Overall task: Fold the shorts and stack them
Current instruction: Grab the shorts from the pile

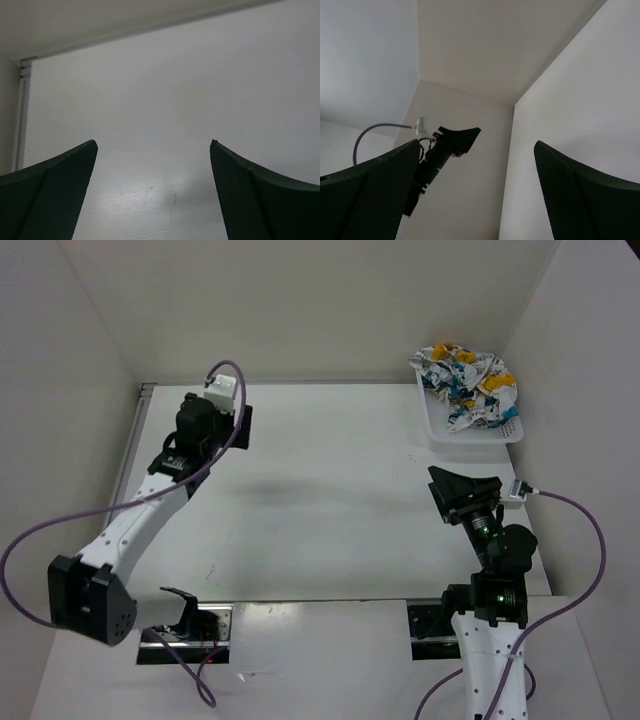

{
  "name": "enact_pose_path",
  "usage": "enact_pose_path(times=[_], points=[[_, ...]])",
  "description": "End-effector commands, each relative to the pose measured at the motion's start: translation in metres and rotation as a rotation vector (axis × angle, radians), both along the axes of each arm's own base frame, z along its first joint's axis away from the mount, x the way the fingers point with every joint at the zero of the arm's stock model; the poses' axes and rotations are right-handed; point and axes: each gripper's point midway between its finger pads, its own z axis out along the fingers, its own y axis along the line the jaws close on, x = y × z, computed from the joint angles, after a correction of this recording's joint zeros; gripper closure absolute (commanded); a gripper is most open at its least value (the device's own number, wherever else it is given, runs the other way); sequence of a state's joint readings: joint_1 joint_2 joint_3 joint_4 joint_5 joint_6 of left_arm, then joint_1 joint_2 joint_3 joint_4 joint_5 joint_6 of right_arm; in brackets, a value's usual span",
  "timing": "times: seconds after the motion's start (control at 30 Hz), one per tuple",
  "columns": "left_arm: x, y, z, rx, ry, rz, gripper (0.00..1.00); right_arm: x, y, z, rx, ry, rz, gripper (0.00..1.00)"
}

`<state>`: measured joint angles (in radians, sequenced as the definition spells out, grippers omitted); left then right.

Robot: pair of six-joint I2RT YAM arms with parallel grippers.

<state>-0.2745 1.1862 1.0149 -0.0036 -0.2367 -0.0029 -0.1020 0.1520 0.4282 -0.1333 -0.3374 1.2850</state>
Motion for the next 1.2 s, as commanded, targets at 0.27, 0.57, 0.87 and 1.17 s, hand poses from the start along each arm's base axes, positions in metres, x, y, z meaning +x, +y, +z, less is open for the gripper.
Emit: enact_pose_path(times=[0.27,0.57,0.87,1.17], points=[[0.028,-0.042,-0.094,0.05,0.462,-0.166,0.0,0.054,0.037,-0.045,-0.025,0.299,0.225,0.01],[0.033,-0.057,-0.101,0.018,0.471,-0.232,0.0,0.05,0.084,0.015,-0.191,-0.002,0.42,0.01],[0.036,-0.055,-0.097,0.018,0.444,-0.223,0.0,0.154,0.137,0.015,-0.953,0.064,0.363,0.01],[0.033,-0.062,-0.077,0.007,0.486,-0.256,0.0,0.252,0.032,0.063,-1.285,0.042,-0.364,0.01]])
